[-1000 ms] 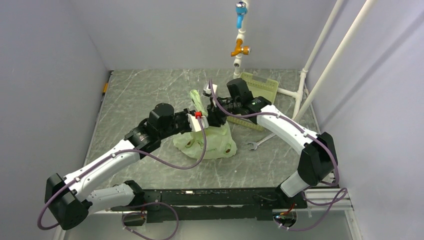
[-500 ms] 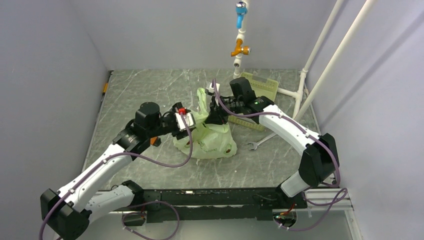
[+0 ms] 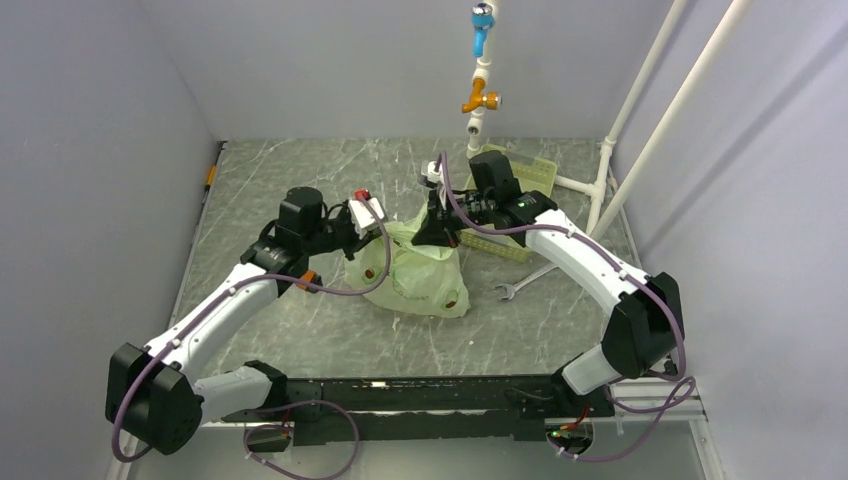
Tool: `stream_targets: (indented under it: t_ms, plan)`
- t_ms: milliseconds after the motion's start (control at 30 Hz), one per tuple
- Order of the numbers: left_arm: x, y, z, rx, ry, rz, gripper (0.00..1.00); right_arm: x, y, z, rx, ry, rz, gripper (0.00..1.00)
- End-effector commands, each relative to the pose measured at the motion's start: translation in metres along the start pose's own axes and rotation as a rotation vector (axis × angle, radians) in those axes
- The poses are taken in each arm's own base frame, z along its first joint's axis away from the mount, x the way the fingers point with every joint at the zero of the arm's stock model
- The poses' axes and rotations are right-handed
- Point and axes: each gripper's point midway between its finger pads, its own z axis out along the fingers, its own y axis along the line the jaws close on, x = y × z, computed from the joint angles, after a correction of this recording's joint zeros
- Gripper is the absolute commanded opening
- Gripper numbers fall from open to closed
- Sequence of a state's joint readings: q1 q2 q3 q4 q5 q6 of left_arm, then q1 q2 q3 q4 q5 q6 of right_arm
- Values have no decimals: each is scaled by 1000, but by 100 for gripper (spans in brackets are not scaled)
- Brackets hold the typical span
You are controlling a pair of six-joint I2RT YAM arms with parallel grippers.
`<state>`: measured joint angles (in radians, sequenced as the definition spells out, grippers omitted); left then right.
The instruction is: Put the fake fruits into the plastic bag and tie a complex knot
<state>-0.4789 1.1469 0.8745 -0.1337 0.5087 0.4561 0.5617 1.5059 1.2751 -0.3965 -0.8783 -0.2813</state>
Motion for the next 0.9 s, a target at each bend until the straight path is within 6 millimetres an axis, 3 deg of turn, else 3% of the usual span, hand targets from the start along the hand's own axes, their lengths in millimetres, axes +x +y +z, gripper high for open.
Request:
stream_targets:
  t_ms: [0, 67, 133, 267, 433, 600, 867]
  plan:
    - [-26, 3, -13, 39, -96, 18, 9, -14, 20, -10, -70, -53, -82, 0]
    - [-30, -6, -15, 132, -98, 0, 25, -17, 20, -10, -72, -64, -95, 0]
    - [-43, -19, -22, 230, -126, 2, 53, -19, 19, -9, -74, -67, -105, 0]
    - [-66, -24, -39, 294, -191, -57, 79, -21, 22, -12, -82, -82, -168, 0]
    - [-80, 21, -45, 316, -208, -304, 81, -18, 28, -11, -107, -82, -308, 0]
    - [-89, 52, -28, 439, -163, -543, 82, -7, 36, -3, -132, -32, -542, 0]
    - [-96, 60, -1, 541, -140, -782, 90, 7, 41, 9, -176, 38, -758, 0]
